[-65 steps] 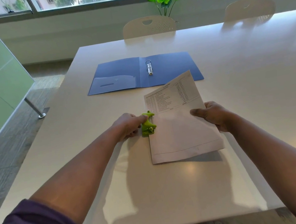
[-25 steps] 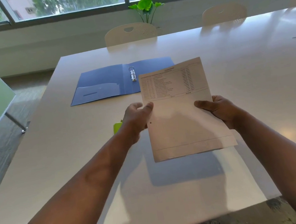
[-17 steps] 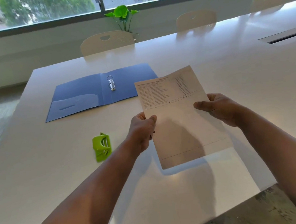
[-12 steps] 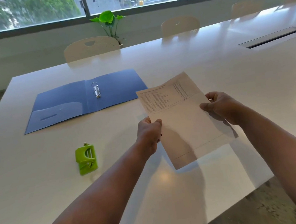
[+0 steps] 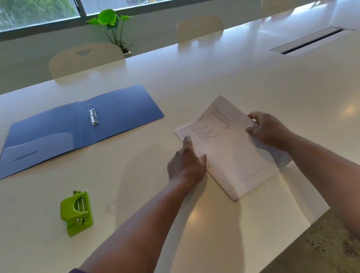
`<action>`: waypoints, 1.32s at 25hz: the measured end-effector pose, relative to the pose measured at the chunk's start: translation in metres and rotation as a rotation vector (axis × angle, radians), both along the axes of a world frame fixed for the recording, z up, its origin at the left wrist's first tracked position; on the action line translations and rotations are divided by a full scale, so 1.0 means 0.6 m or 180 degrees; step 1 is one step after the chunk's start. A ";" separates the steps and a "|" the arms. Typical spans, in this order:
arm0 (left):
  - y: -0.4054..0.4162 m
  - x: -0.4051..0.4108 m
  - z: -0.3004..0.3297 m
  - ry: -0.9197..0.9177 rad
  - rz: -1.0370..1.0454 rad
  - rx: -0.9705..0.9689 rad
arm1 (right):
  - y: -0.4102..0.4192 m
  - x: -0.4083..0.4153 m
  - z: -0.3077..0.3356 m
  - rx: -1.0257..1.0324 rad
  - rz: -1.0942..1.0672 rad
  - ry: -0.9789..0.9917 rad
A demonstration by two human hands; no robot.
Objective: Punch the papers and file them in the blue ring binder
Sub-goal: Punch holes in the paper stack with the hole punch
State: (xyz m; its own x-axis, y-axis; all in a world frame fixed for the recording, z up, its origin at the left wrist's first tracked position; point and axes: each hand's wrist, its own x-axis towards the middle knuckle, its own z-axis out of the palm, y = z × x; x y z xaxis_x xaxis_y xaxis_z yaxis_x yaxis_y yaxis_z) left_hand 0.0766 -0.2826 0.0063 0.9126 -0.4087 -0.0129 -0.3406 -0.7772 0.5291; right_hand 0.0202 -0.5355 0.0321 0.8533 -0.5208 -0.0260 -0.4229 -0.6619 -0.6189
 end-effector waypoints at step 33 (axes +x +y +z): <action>0.002 -0.010 -0.027 -0.0349 -0.0460 0.0632 | 0.178 0.004 -0.063 -0.1187 0.0812 0.0475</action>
State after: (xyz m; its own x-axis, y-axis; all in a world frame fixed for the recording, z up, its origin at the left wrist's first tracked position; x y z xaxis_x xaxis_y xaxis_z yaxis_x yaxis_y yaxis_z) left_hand 0.0707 -0.2815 -0.0101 0.8453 -0.5342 -0.0102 -0.5024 -0.8012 0.3252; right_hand 0.0228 -0.4289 -0.0056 0.9563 -0.2921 -0.0091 -0.2840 -0.9217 -0.2640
